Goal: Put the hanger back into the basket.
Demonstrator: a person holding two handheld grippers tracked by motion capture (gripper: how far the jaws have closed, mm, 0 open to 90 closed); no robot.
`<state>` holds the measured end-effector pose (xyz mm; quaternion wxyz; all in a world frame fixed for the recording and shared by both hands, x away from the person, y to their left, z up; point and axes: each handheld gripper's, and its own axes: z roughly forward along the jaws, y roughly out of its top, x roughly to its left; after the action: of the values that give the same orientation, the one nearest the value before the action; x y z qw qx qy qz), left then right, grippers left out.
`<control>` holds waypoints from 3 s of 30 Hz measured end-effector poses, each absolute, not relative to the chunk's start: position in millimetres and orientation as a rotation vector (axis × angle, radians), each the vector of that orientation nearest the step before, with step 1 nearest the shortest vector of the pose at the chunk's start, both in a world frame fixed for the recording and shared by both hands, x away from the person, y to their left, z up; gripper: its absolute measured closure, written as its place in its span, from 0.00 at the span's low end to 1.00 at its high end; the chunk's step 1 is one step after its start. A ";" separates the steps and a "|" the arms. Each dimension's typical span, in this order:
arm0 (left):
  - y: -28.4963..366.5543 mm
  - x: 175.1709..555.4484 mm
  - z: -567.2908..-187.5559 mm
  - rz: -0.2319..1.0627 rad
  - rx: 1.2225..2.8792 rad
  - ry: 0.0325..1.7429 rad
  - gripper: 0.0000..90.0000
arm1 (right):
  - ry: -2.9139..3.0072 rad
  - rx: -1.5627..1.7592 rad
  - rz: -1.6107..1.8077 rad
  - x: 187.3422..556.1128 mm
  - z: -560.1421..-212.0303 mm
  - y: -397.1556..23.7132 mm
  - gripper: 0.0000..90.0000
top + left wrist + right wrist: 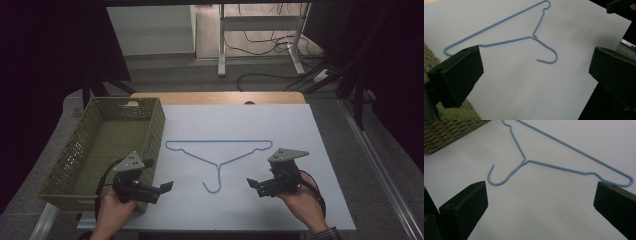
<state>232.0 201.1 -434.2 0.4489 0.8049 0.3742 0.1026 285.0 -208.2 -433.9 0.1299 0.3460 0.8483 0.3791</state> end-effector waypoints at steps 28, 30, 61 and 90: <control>141.0 281.9 -448.5 0.284 2.067 0.879 0.00 | 2.627 0.951 1.127 290.0 -453.2 -170.4 0.10; 140.5 285.7 -449.8 0.274 2.048 0.891 0.00 | 2.637 0.934 1.126 290.3 -454.5 -166.9 0.13; 135.0 325.8 -485.6 0.329 2.032 0.947 0.00 | 2.854 0.660 1.057 302.9 -501.1 -97.4 0.77; 128.9 342.9 -496.8 0.181 2.092 1.046 0.02 | 2.883 0.503 1.001 305.7 -507.2 -84.3 0.97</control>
<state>342.9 128.9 -496.8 0.3874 0.8222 0.4109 0.0712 305.7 -84.3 -507.2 0.0242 0.1626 0.9318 0.3235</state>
